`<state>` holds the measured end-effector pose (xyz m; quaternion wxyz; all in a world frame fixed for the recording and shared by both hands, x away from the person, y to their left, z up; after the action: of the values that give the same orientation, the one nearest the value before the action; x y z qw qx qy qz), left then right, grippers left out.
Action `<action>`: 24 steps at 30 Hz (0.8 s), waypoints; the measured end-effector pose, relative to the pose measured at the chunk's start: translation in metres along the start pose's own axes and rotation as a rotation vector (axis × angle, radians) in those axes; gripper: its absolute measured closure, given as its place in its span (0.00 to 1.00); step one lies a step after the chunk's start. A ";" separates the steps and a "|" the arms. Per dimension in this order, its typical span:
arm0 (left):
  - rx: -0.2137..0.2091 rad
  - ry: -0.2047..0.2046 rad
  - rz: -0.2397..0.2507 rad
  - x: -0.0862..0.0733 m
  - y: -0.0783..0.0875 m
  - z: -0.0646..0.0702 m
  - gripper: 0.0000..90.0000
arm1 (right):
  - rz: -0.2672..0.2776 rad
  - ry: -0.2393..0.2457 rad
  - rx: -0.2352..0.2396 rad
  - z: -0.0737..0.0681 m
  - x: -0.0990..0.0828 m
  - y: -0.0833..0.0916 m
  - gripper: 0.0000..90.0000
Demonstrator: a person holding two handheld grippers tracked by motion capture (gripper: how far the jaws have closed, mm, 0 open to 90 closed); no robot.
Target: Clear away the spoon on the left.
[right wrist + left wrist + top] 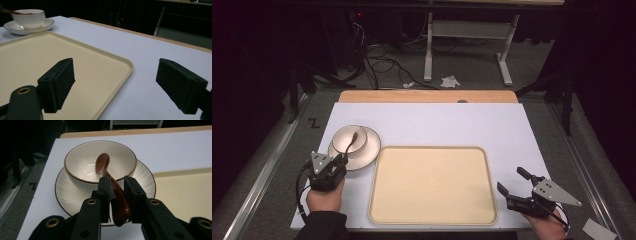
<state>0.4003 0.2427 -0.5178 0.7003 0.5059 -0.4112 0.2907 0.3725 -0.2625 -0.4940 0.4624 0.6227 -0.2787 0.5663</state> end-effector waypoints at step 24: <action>0.100 -0.040 0.010 0.001 0.010 -0.014 0.93 | -0.030 0.049 0.039 -0.016 -0.004 -0.004 0.18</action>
<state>0.3963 0.2595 -0.5146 0.6643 0.5441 -0.4125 0.3043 0.3675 -0.2470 -0.5001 0.4654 0.6215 -0.2468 0.5798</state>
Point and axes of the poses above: each handheld gripper's, and its own axes: y roughly backward along the jaws, x roughly out of its top, z roughly to its right, the point moved 9 cm from there along -y, roughly forward along the jaws, and after that the axes turned 8 degrees about -x, right-handed, at the moved point
